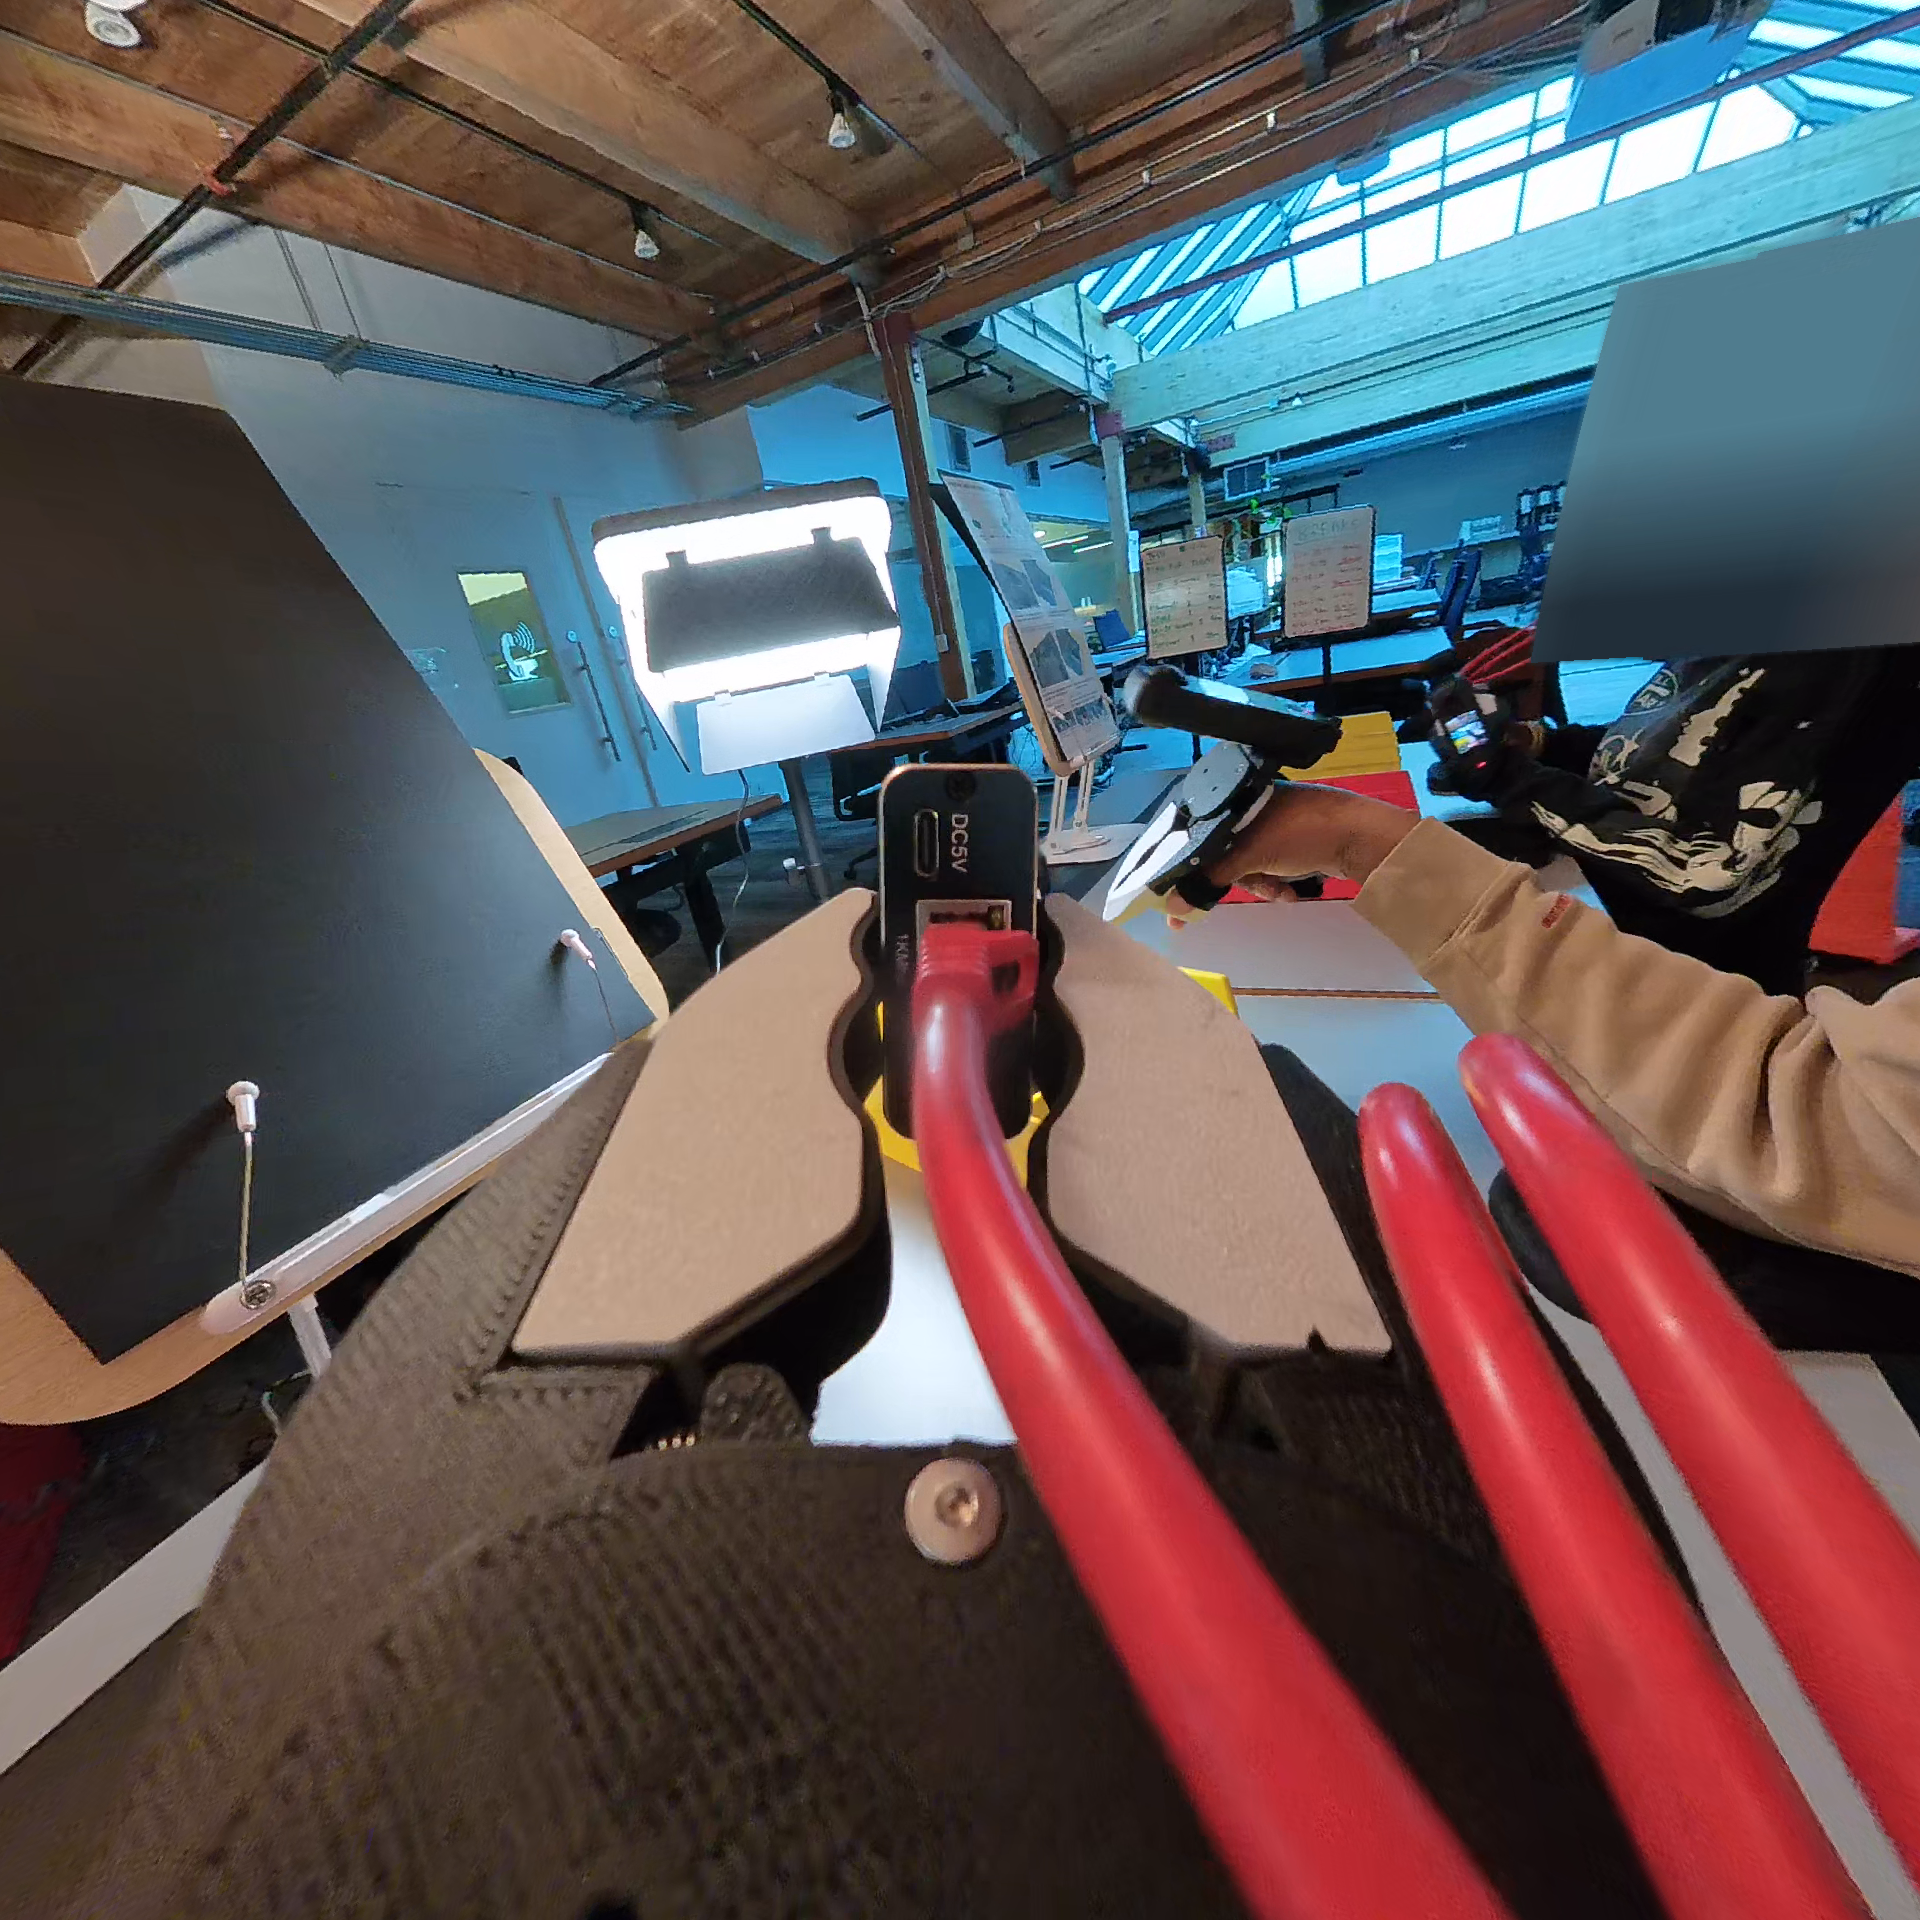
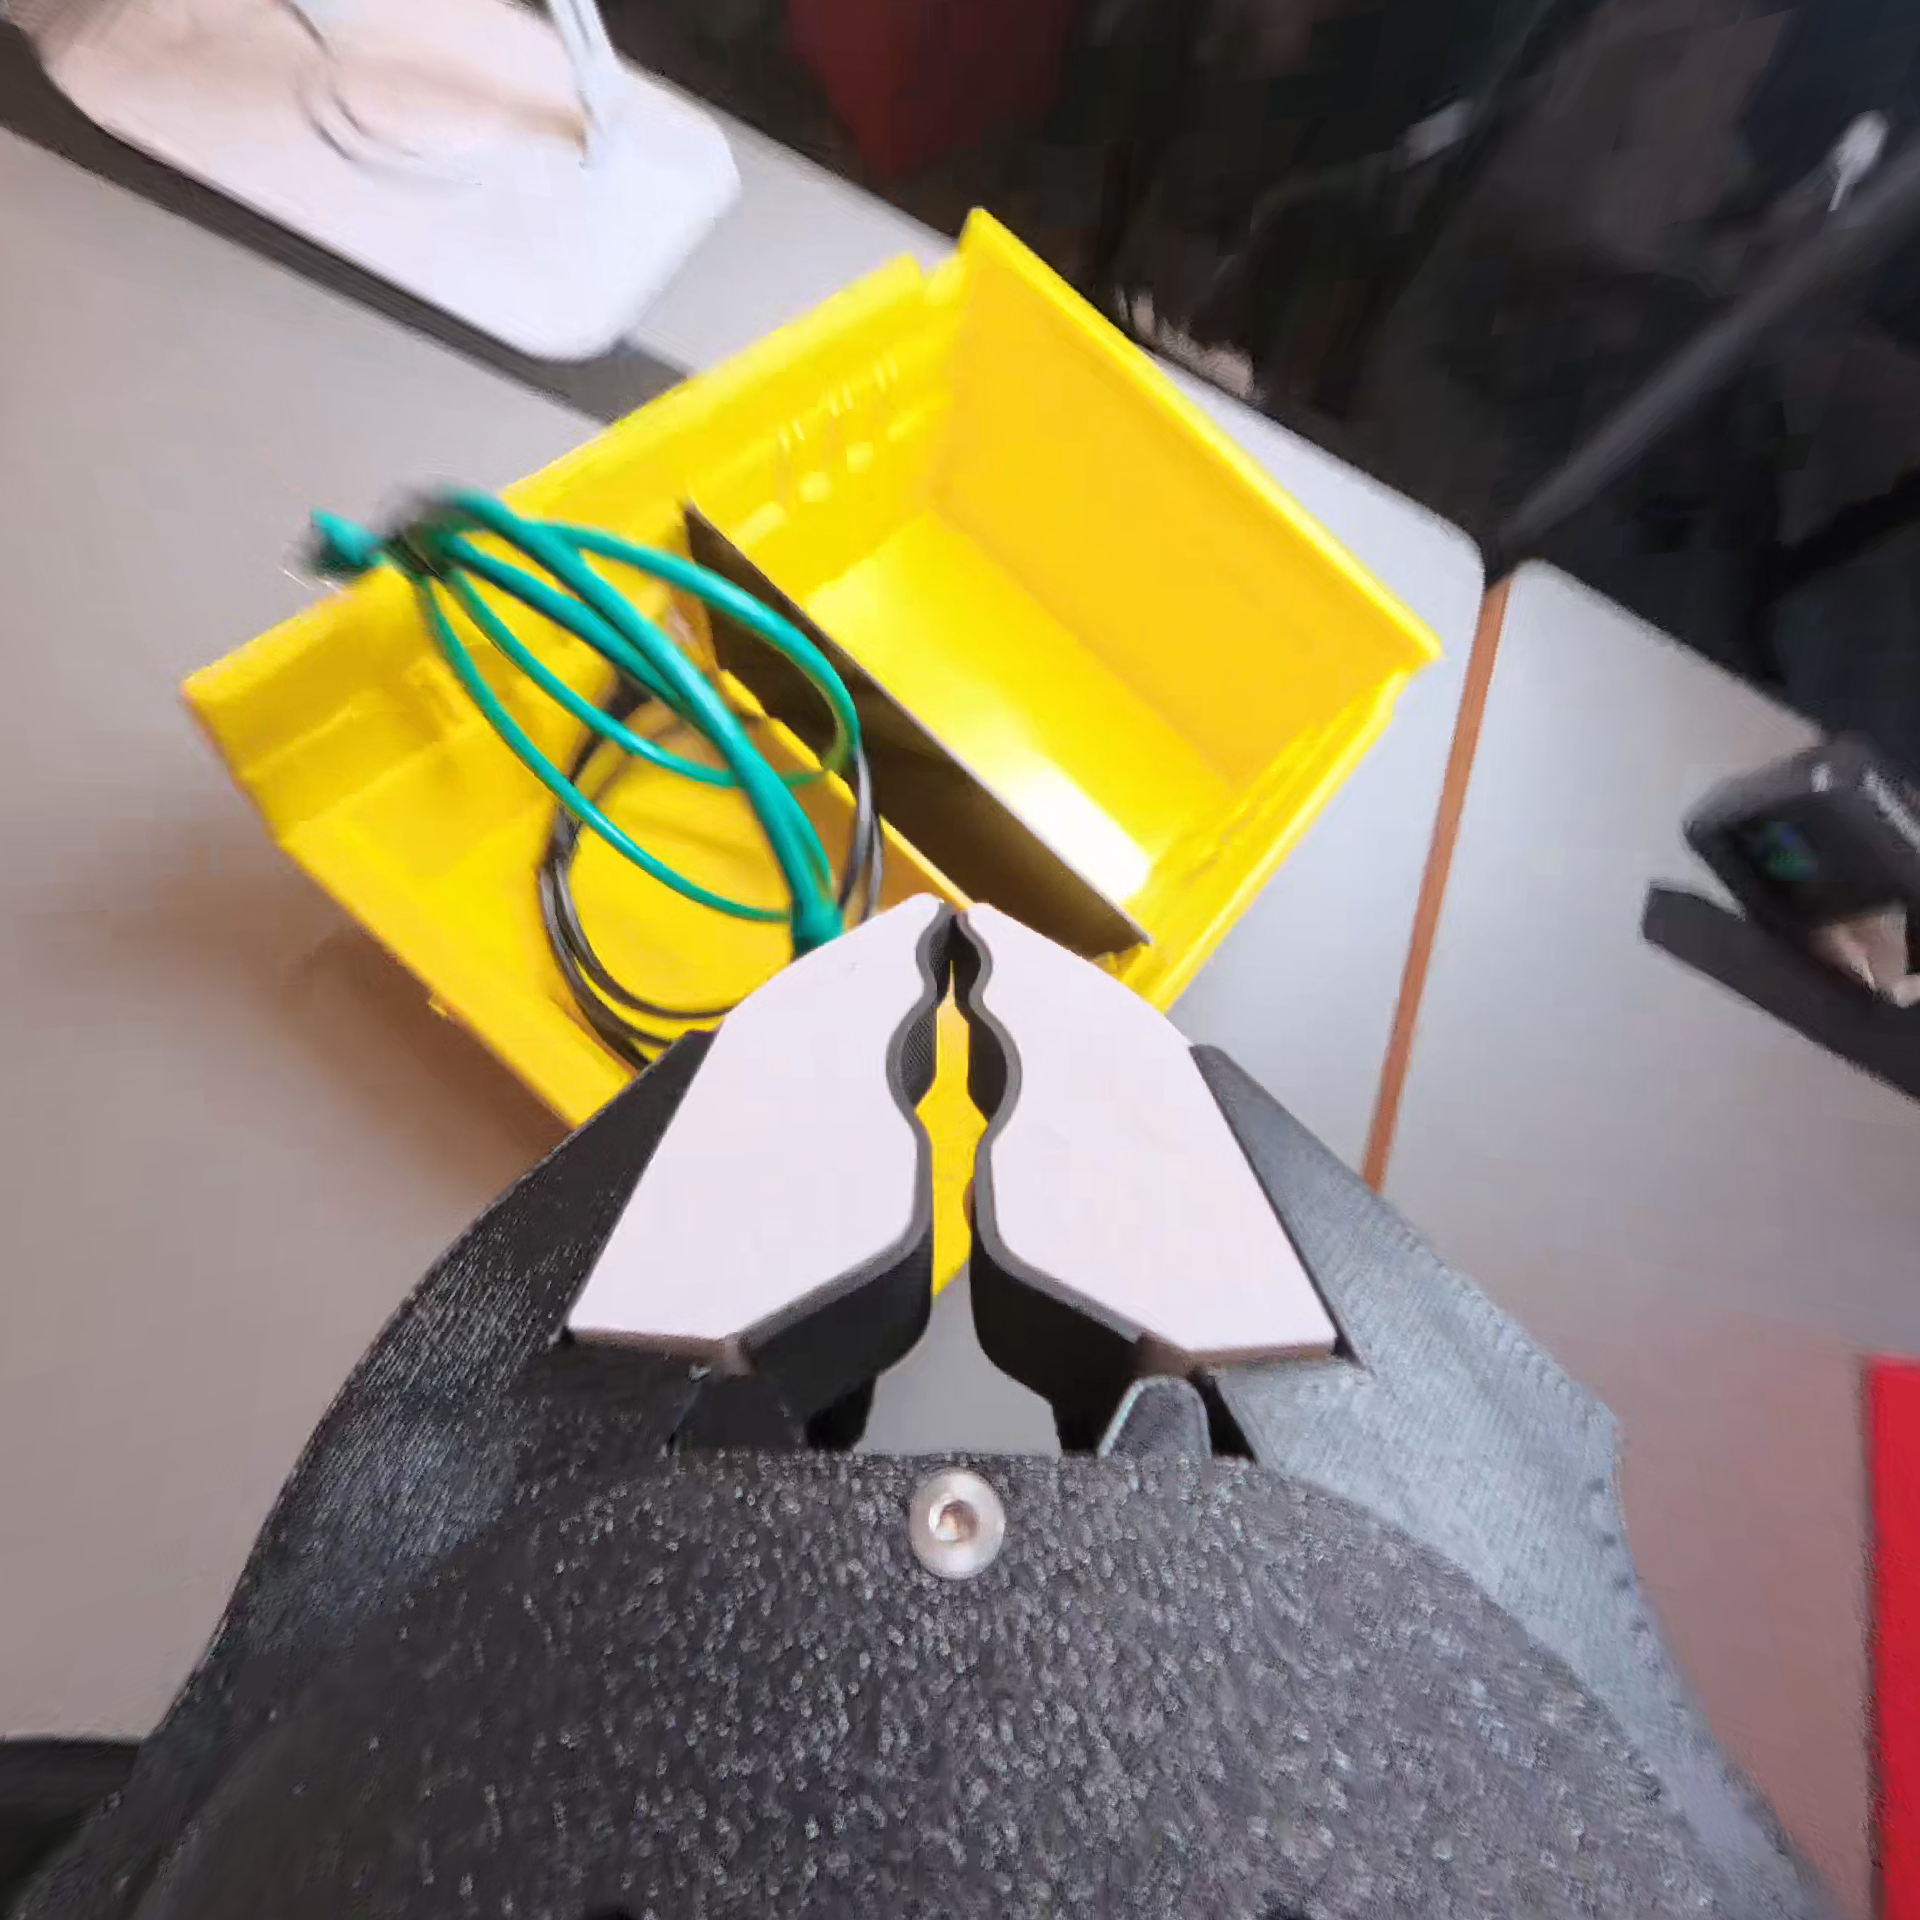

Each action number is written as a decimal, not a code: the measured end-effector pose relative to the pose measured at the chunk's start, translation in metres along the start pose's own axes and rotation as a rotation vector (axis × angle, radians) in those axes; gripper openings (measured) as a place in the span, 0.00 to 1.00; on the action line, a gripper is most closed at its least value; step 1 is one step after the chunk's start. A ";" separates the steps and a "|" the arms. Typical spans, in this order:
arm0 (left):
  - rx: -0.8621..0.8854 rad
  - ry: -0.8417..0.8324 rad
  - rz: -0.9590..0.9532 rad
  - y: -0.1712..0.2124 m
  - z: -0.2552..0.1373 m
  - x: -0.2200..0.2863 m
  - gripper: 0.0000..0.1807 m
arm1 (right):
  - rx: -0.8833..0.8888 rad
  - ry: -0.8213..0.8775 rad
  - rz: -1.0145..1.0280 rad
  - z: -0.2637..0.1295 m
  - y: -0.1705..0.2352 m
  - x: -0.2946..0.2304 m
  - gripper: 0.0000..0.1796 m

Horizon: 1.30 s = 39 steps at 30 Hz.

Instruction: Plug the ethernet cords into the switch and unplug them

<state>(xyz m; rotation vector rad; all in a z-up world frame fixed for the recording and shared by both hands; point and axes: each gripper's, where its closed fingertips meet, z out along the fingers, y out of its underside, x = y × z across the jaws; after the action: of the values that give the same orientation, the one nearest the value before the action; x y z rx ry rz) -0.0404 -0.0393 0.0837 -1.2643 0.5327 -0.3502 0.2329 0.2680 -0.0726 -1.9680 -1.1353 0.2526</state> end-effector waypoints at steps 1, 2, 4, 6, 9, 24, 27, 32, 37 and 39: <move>0.002 0.000 0.004 -0.001 -0.001 0.000 0.14 | 0.096 -0.050 0.012 -0.006 -0.014 -0.005 0.00; 0.005 0.002 0.005 -0.002 -0.001 0.000 0.14 | 0.186 -0.092 0.047 -0.015 -0.027 -0.009 0.00; 0.010 0.001 0.000 -0.002 -0.001 -0.001 0.14 | 0.253 -0.073 0.075 -0.026 -0.038 -0.004 0.00; 0.007 0.003 -0.010 0.001 -0.001 -0.002 0.14 | 0.286 -0.096 -0.033 -0.030 -0.042 -0.016 0.00; -0.005 0.007 -0.009 0.004 0.002 -0.001 0.14 | 0.258 -0.231 -0.230 -0.024 -0.043 -0.062 0.19; -0.006 0.007 0.030 -0.002 -0.004 0.000 0.14 | -0.112 -0.071 -0.501 0.041 -0.026 -0.111 0.04; -0.001 0.006 0.015 -0.002 -0.005 -0.002 0.14 | 0.004 -0.074 -0.438 0.018 -0.038 -0.095 0.04; -0.019 0.018 0.024 0.002 -0.001 0.002 0.14 | 0.277 -0.283 -0.261 -0.022 -0.063 -0.096 0.01; -0.027 0.035 0.014 0.005 0.001 0.004 0.14 | 0.395 -0.486 0.028 -0.029 -0.056 -0.069 0.00; -0.035 0.037 0.011 0.008 0.002 0.005 0.14 | 0.290 -0.362 0.055 -0.003 -0.037 -0.047 0.00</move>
<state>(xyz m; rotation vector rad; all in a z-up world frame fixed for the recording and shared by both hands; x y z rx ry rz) -0.0354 -0.0376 0.0758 -1.2905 0.5791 -0.3575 0.1848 0.2379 -0.0537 -1.7366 -1.1918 0.7837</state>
